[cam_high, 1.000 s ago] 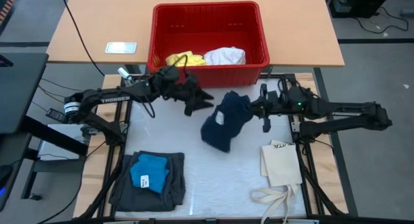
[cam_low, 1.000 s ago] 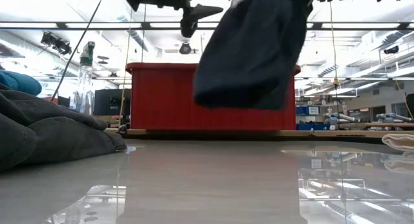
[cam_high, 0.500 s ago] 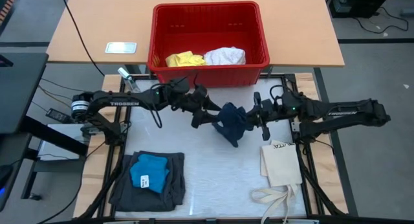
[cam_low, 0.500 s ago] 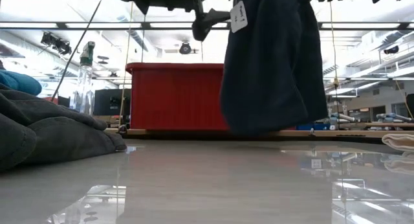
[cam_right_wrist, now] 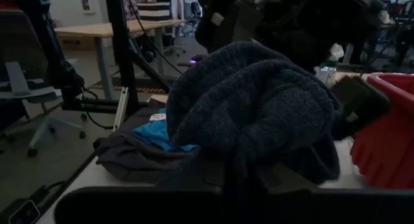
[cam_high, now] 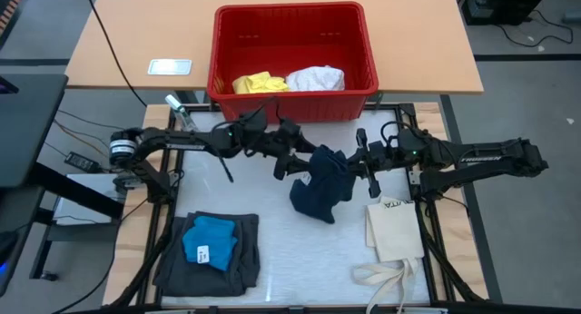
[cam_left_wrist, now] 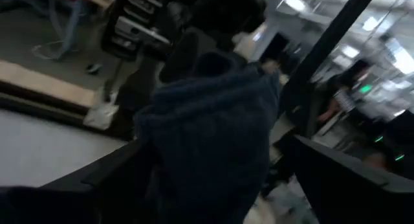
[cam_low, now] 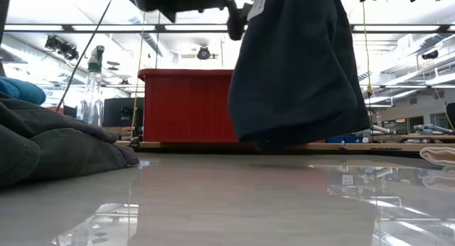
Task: Fold laundry
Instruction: Fold the black shorts
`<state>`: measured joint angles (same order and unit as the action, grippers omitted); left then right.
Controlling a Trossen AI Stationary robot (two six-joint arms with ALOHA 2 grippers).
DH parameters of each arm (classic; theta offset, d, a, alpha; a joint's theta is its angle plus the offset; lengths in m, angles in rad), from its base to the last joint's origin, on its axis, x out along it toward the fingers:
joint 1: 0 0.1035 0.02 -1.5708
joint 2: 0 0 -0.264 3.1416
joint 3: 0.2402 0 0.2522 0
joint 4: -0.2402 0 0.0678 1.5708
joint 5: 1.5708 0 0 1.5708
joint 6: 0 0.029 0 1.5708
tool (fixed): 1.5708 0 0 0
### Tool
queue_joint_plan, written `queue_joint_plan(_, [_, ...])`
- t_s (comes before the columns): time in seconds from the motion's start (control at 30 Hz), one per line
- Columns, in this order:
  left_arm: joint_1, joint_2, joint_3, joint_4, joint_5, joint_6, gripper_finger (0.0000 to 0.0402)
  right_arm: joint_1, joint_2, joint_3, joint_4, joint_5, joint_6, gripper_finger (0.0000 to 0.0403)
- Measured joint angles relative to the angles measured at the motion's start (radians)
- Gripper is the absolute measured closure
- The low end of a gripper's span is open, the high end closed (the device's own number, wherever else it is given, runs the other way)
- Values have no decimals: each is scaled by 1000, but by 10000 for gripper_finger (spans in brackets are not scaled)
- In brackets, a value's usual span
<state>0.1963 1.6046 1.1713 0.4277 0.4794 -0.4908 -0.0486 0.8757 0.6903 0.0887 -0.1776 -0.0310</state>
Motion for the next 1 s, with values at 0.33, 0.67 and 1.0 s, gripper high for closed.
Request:
queue_joint_plan(0.33, [14, 79, 0, 161, 35, -185, 83, -1, 1, 0, 4, 18, -46, 375])
queue_joint_plan(0.67, [8, 98, 0, 265, 61, -148, 262, -9, 1, 0, 7, 25, -70, 374])
queue_joint_plan(1.0, [39, 56, 0, 173, 66, -96, 374, -27, -54, 0, -117, 204, 142, 277])
